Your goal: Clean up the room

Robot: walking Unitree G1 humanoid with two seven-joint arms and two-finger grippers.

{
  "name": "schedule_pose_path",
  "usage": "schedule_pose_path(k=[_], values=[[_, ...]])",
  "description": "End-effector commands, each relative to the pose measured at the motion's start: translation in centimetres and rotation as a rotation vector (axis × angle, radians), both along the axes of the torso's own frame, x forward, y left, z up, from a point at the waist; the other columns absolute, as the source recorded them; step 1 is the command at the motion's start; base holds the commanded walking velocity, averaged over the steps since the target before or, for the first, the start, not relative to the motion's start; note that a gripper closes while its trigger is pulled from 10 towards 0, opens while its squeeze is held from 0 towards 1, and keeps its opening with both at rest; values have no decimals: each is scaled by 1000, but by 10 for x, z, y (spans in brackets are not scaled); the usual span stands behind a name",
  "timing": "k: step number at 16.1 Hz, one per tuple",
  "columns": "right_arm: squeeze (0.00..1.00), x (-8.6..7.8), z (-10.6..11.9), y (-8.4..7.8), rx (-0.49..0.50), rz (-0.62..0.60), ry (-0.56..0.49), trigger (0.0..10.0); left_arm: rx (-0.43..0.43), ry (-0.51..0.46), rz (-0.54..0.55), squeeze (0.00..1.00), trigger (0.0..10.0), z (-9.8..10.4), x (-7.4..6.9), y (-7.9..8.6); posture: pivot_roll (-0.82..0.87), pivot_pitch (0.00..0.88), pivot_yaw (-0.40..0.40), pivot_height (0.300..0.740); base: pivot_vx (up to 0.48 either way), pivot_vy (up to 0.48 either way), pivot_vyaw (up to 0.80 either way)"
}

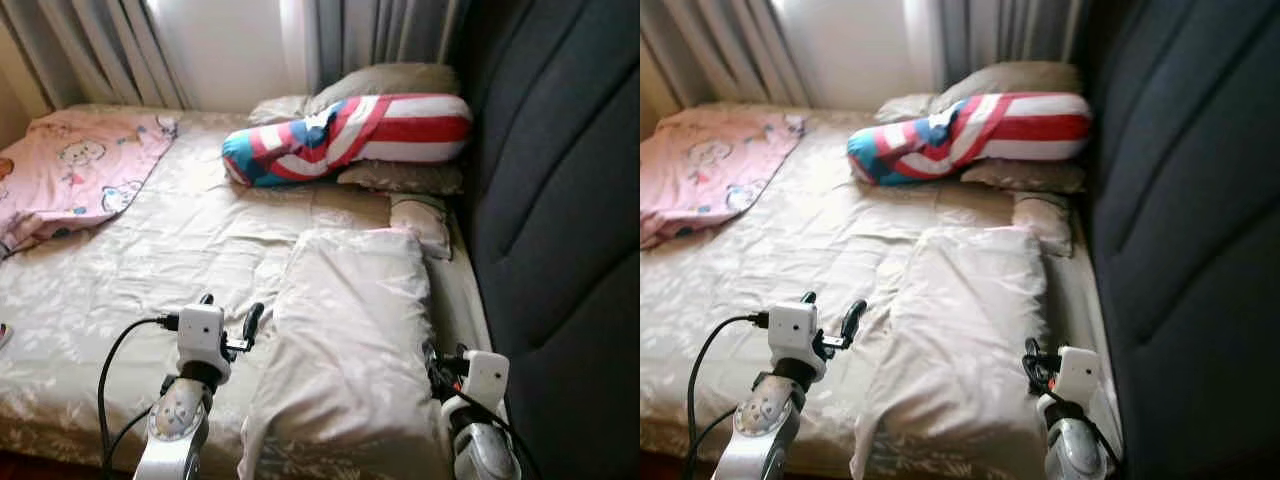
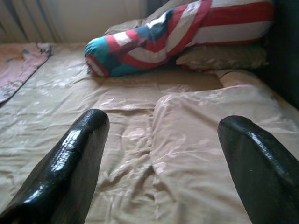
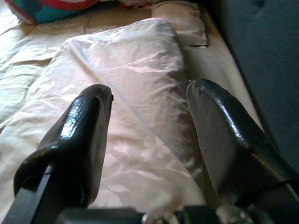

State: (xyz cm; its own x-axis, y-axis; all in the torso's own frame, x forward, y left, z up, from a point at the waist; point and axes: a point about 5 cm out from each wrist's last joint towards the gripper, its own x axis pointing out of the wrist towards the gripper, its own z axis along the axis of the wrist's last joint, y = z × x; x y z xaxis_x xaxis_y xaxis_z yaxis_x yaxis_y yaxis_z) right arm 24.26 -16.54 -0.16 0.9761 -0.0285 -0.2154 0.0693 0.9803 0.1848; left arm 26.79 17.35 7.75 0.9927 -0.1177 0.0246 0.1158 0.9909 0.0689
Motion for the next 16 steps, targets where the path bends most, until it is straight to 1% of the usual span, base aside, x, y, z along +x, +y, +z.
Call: schedule_pose_path(k=[1,6,9,12,16], values=[[0,1,0,0,6,-4,4,10000,-11,2,10,0,10000,2,-1,2,-7,29,-17,740,255,0,0],[0,1,0,0,5,-3,2,10000,-11,1,-7,0,10000,3,0,0,-8,29,-18,740,255,0,0],[0,1,0,1,7,-4,2,10000,-16,3,-56,0,10000,6,1,-6,-7,25,-17,740,0,0,0],[0,1,1,1,9,-2,-3,10000,-14,1,-62,0,10000,7,2,-6,-7,25,-17,740,0,0,0],[0,1,1,1,8,-10,-6,10000,-10,14,-55,0,10000,4,1,-6,-7,30,-18,740,0,0,0]])
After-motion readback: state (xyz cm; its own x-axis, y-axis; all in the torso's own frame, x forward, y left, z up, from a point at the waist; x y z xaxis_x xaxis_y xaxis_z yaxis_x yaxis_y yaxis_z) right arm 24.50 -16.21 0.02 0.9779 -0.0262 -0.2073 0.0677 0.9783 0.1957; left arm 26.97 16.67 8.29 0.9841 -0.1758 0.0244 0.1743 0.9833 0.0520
